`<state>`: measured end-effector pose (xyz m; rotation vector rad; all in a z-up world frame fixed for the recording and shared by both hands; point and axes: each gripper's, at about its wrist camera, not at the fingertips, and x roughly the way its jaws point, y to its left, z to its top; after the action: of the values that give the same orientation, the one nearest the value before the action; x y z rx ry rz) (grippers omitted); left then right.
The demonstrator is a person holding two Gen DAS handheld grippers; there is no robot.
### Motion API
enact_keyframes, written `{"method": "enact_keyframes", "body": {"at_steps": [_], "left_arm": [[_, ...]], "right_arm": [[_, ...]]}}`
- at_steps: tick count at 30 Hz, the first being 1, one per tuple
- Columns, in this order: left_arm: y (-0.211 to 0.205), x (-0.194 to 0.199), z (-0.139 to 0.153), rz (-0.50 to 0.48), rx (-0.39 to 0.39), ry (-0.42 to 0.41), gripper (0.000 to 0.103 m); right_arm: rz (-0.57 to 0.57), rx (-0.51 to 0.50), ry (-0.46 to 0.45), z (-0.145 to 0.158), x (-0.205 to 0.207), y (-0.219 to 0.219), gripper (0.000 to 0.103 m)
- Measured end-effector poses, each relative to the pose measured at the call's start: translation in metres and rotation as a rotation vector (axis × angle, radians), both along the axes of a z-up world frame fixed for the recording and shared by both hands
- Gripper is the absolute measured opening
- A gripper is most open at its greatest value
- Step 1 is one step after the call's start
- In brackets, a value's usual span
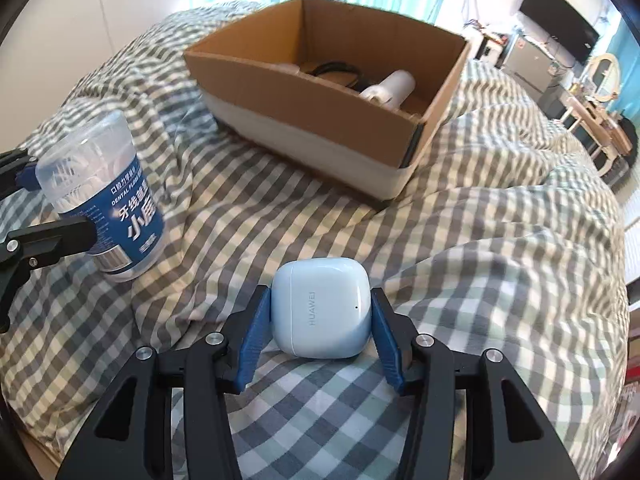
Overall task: Organize objects
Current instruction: 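Lift and carry the floss bottle and earbud case over the box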
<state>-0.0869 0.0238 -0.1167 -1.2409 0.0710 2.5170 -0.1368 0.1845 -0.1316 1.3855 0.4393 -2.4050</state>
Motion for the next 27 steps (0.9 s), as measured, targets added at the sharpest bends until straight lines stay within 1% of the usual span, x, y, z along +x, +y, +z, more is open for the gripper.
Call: {"method": "enact_keyframes", "body": {"at_steps": [3,8,13,16,19,27], "left_arm": [[-0.003,-0.003,0.008,0.011,0.008,0.014,0.062],[-0.007,-0.006,0.015,0.025,0.012,0.02,0.062],[-0.011,-0.012,0.028,0.045,0.003,0.033,0.062],[-0.012,-0.016,0.04,0.058,-0.006,0.049,0.061],[-0.013,-0.016,0.054,0.07,0.001,0.08,0.061],[-0.018,-0.02,0.096,0.135,0.036,0.169,0.061]], "right_arm": [[-0.017,-0.028,0.016,0.008,0.002,0.003,0.049],[-0.013,-0.034,0.023,0.014,0.007,0.001,0.049],[-0.012,-0.044,0.038,0.025,0.01,-0.002,0.049],[0.009,-0.065,0.055,0.04,0.014,-0.006,0.049],[0.025,-0.046,0.111,0.061,0.021,-0.011,0.049],[0.063,-0.064,0.225,0.115,0.029,-0.018,0.049]]}}
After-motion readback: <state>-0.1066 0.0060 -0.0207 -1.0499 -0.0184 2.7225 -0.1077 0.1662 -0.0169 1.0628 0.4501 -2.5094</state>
